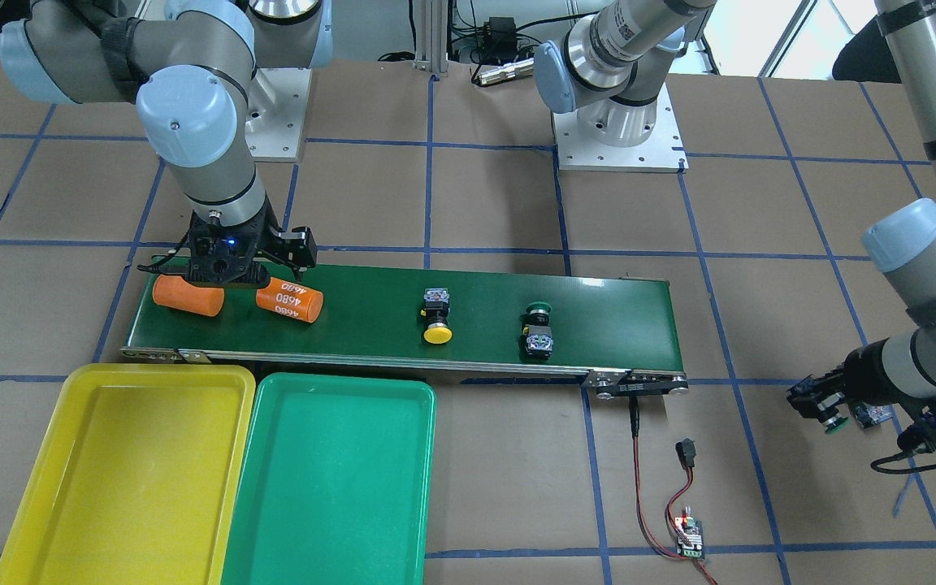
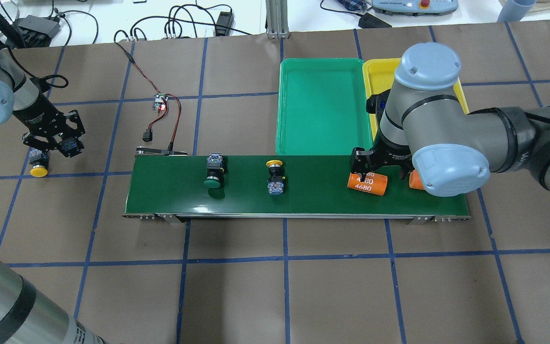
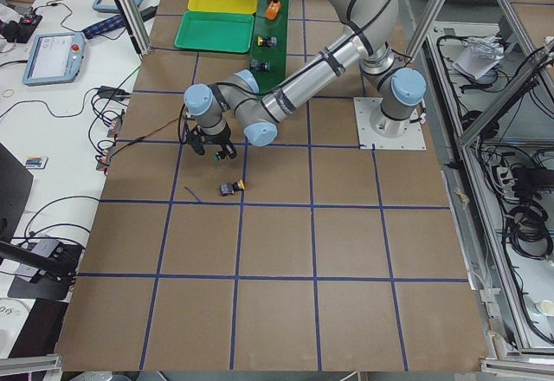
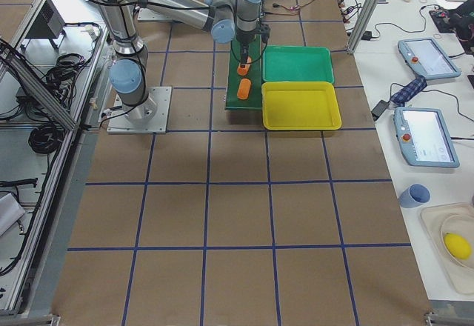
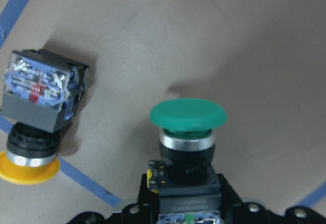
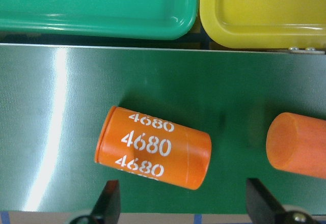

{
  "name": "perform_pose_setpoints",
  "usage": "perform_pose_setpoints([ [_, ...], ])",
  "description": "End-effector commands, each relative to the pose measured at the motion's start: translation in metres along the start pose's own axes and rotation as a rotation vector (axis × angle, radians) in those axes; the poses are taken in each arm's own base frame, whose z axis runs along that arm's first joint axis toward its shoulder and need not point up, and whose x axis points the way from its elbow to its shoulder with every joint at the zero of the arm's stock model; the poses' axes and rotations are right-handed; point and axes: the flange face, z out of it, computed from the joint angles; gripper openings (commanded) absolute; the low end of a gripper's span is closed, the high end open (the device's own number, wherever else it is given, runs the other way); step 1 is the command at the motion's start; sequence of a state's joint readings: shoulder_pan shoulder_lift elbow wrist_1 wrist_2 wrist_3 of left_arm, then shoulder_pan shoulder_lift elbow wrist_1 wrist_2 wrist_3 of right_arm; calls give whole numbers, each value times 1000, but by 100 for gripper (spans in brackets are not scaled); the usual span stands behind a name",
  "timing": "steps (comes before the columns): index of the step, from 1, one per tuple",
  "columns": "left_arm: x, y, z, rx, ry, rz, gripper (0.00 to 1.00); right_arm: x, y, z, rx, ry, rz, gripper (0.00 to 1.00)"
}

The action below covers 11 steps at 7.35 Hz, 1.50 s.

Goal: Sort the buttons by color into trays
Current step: 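Place green button on belt while right gripper drops cylinder past belt end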

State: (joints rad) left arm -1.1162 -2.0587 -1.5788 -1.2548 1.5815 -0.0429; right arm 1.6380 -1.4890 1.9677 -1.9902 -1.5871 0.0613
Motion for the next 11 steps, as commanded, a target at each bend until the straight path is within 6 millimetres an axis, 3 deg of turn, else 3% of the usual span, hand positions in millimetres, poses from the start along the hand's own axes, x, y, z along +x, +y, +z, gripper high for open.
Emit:
perform_pose_setpoints([
  [1,73,89,-27,18,-16,223,0,8,-3,0,2,3,-17,88],
  [3,146,157,-38,53,-28,389,0,10,-3,0,2,4,-26,88],
  [4,177,180,-30,48,-38,433,0,11,-4,0,2,5,-28,88],
  [5,187,196,-4,14,-51,410,0,11,-4,0,4,4,-28,88],
  [7,180,204,23,40,-45,437,0,11,-4,0,4,4,-28,89],
  [8,181,203,31,58,-41,435,46,11,-4,0,2,5,-28,89],
  [9,180,207,24,71,-35,427,99,11,-4,0,2,4,-28,89],
  [10,178,206,20,77,-40,424,100,11,-4,0,4,4,-28,89],
  [11,172,201,-2,116,-46,427,100,11,-4,0,4,4,-28,89],
])
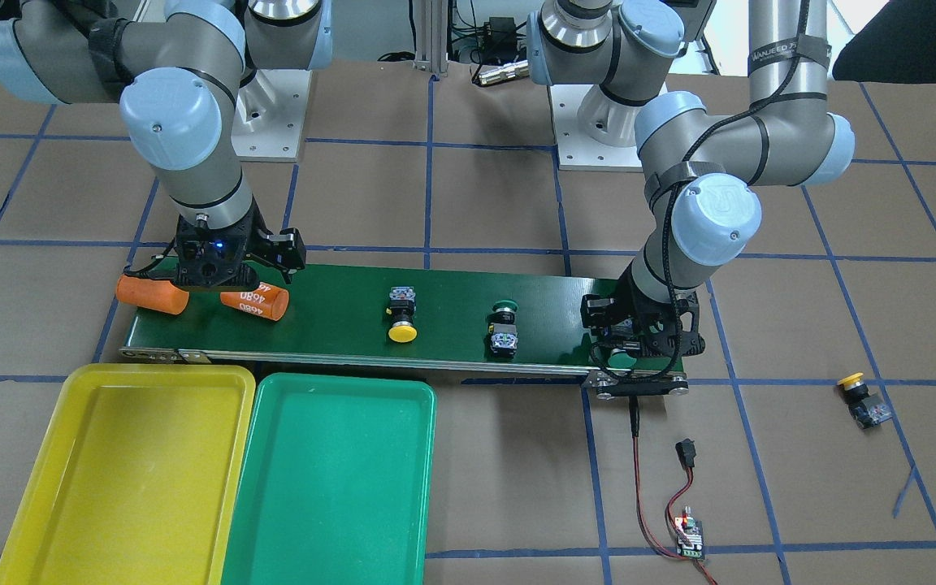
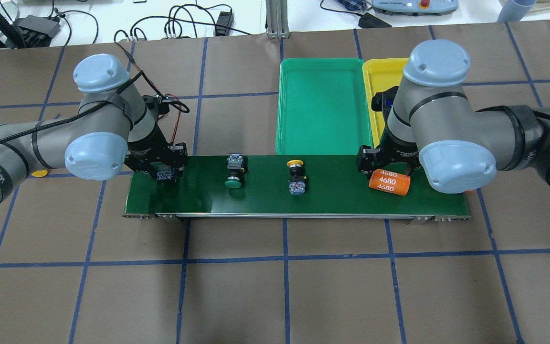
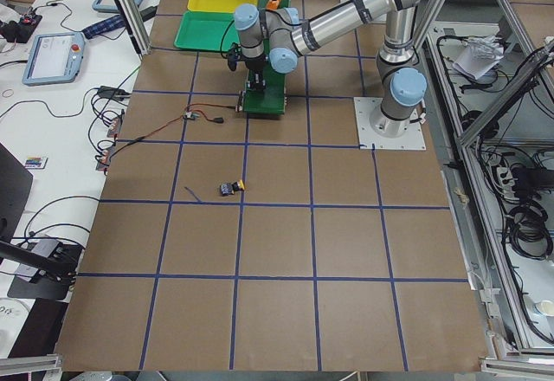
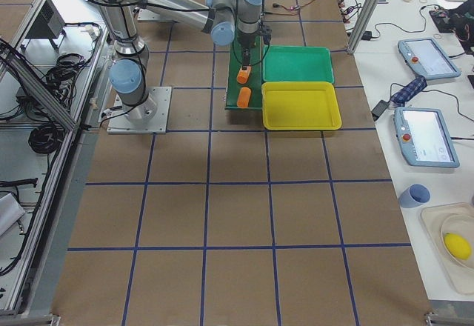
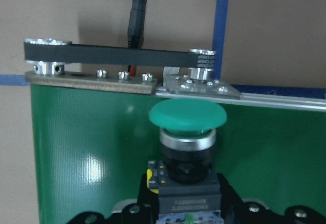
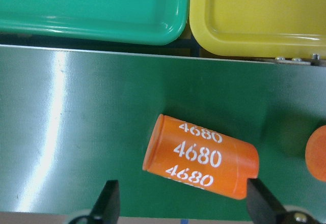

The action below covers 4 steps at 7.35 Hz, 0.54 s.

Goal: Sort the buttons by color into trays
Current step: 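Place green button on belt while right gripper drops cylinder past belt end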

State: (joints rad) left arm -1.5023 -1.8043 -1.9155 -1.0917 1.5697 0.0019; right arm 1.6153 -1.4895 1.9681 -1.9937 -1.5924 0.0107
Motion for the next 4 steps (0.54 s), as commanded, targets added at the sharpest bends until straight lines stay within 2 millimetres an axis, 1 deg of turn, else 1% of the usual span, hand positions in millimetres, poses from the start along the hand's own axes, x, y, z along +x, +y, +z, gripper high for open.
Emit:
perform_pose_setpoints([
  [1,-39,-10,-41,12,-16,-25,100,0,0,0,0,0,0,89],
  [2,-102,-40,-66,22,-7,-11,100,0,0,0,0,0,0,89],
  [3,-168,-66,-73,16,9,-29,100,0,0,0,-1,0,0,89],
  [4,-205,-98,-61,14,7,-79,100,0,0,0,-1,0,0,89],
])
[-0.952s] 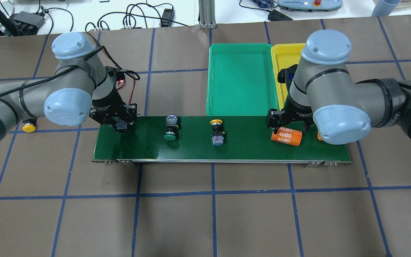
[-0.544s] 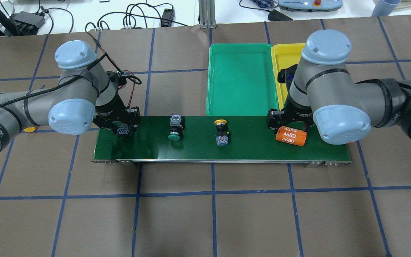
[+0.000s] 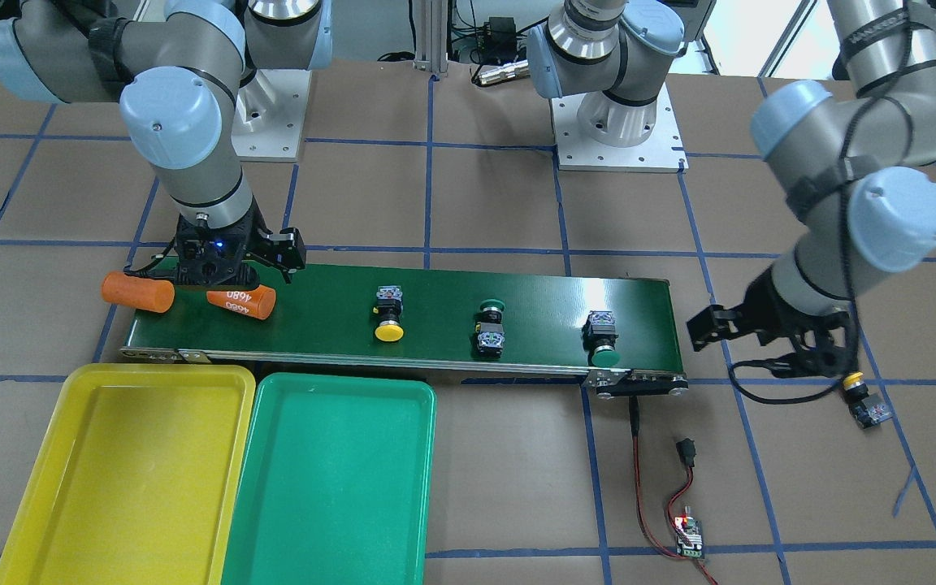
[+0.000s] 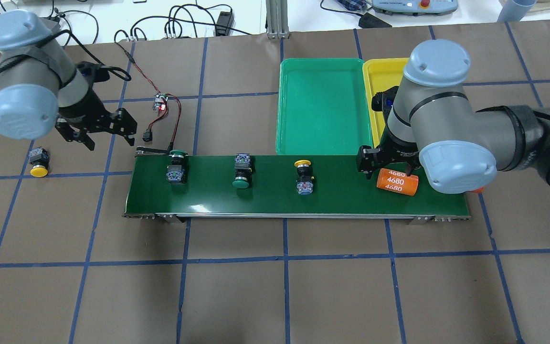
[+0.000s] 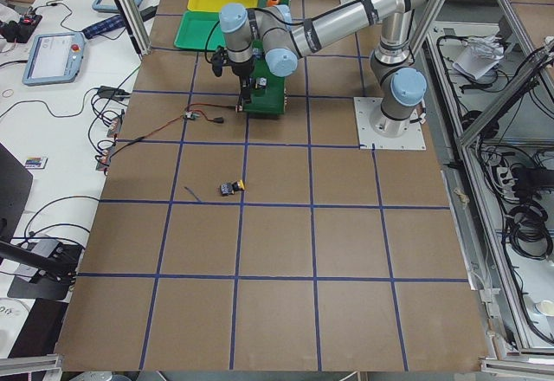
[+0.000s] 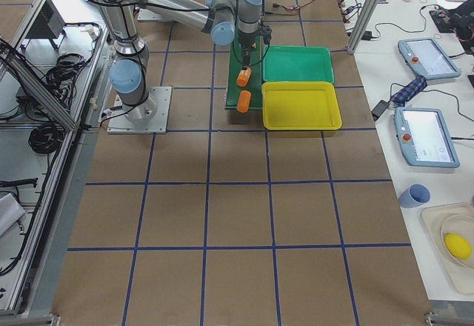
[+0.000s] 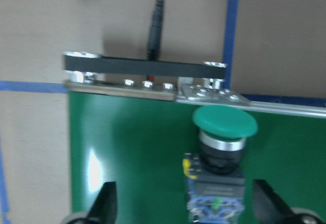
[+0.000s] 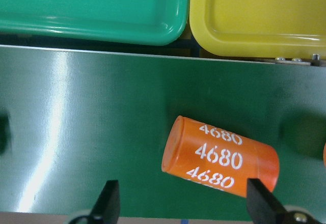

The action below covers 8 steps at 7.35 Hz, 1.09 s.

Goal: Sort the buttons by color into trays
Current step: 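Place green button on belt while right gripper drops cylinder past belt end, then lower the left gripper and grasp the yellow-capped button on the table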

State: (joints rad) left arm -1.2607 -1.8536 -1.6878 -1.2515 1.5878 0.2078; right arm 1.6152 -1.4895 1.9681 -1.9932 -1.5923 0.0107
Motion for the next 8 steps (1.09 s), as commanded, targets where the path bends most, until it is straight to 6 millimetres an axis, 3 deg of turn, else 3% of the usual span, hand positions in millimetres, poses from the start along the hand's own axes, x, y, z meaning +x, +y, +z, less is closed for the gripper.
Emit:
perform_pose_setpoints([
  [1,-105,-70,13,43,-16,-94,100,0,0,0,1,0,0,89],
  [2,-163,-95,23,72,-36,-147,100,-1,0,0,1,-1,0,89],
  [3,-204,-103,49,45,-26,-178,100,-1,0,-1,2,-3,0,89],
  [4,-228,-100,76,11,-7,-206,100,-1,0,-1,3,-3,0,89],
  [6,-248,-97,108,-27,13,-225,100,-1,0,0,1,-3,0,89],
  [8,-248,-87,126,-61,27,-233,100,-2,0,0,1,-3,-2,90],
])
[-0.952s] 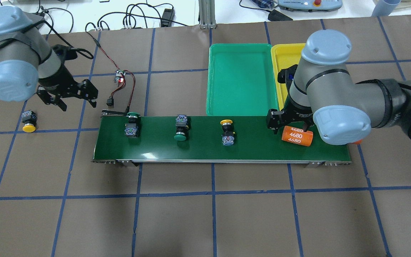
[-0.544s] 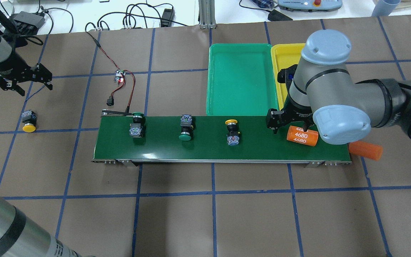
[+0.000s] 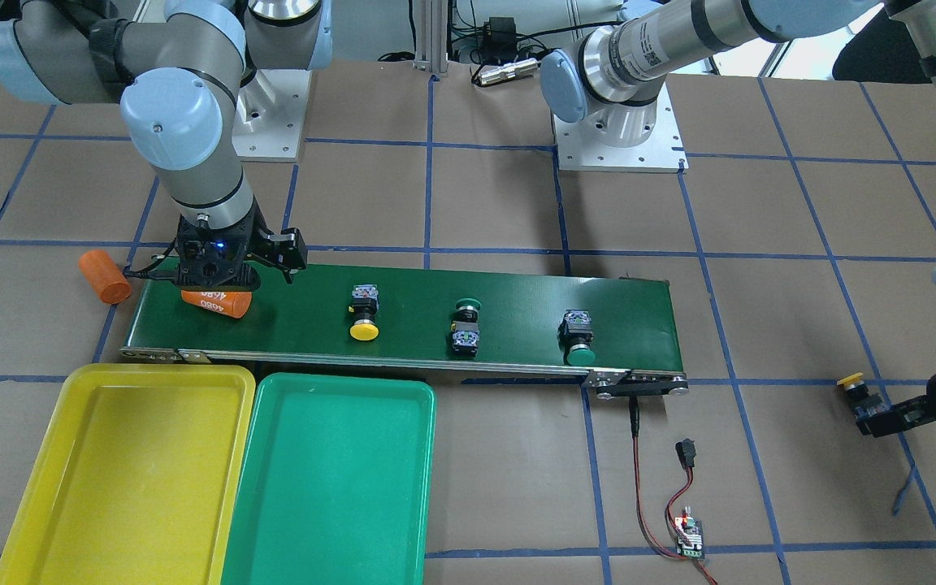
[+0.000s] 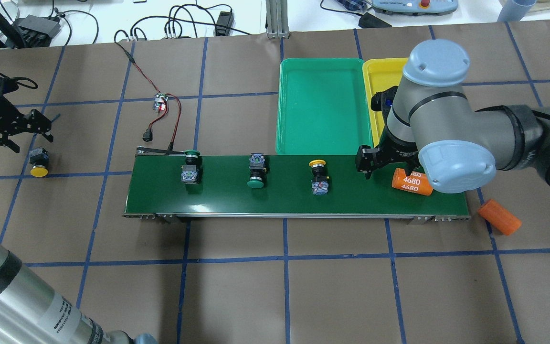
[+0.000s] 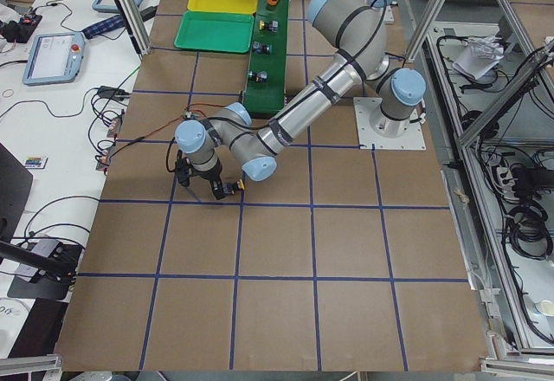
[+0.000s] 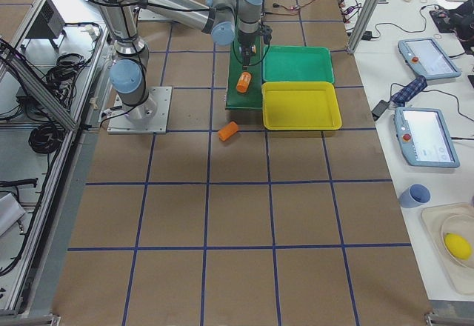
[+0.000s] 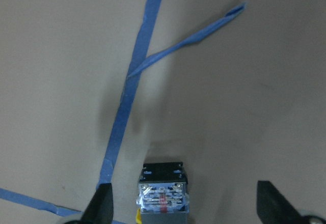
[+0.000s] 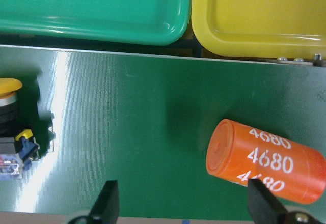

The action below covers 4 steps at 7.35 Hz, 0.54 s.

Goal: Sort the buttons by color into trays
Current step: 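Lower the left gripper and grasp the yellow-capped button on the table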

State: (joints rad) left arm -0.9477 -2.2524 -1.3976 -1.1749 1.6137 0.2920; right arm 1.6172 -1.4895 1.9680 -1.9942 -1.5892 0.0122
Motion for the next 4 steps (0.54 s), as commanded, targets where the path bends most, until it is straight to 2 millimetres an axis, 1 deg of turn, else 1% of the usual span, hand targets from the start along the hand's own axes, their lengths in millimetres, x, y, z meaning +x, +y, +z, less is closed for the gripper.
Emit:
perform_pose_setpoints([
  [1,-9,12,27,-33,14,-20,97,-1,0,0,0,0,-1,90],
  [2,-11,16,31,-40,17,-18,55,-1,0,0,0,0,-1,90],
  [3,-12,15,26,-33,13,-14,8,0,0,0,0,0,0,90],
  [4,-10,14,8,-8,3,-11,0,-1,0,0,0,0,-1,90],
])
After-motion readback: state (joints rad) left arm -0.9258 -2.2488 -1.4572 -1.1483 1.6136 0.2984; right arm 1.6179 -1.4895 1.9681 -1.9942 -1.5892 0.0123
